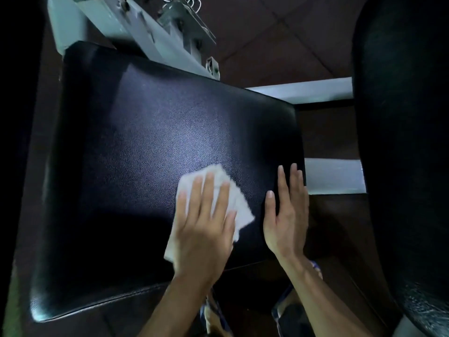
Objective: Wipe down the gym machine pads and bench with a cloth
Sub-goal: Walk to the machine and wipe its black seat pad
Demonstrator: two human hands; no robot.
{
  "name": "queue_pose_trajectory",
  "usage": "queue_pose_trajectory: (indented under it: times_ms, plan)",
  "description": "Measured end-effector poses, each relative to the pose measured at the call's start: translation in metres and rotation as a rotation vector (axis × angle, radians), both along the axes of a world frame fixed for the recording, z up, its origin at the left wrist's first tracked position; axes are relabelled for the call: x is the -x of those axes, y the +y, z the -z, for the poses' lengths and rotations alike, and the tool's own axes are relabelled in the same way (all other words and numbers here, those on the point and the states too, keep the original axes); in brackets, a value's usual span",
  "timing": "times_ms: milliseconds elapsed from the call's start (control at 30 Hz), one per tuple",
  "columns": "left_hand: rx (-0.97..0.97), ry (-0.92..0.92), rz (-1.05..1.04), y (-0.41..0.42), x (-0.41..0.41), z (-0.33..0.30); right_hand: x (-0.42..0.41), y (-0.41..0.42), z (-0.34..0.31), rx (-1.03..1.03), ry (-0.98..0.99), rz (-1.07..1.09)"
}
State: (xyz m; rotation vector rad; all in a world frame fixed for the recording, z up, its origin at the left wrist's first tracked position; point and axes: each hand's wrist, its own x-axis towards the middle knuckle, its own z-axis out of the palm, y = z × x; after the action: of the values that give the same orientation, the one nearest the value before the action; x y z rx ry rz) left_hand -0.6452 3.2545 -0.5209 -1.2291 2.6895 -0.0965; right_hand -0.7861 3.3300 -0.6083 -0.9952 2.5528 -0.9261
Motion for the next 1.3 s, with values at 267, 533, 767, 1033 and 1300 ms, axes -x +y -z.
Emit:
queue_pose_trajectory:
  times_ms: [267,533,767,1033,1300]
  plan:
    - [0.086,0.080,-0.234,-0.060,-0.009,-0.018,-0.002,-0.001,-0.001,0.007,-0.010,0.011]
    - [0.045,0.173,-0.103,-0.157,0.126,0.008,-0.002,0.000,0.003,0.031,-0.034,0.021]
    - [-0.084,0.137,0.059,-0.026,0.050,0.005,0.008,0.011,-0.005,0.172,-0.346,-0.003]
    - [-0.034,0.387,-0.196,-0.083,0.005,-0.020,-0.024,-0.039,-0.056,0.246,-0.388,0.066]
    - [0.055,0.139,-0.253,-0.097,0.003,-0.002,-0.082,-0.067,-0.060,-0.009,-0.132,0.106]
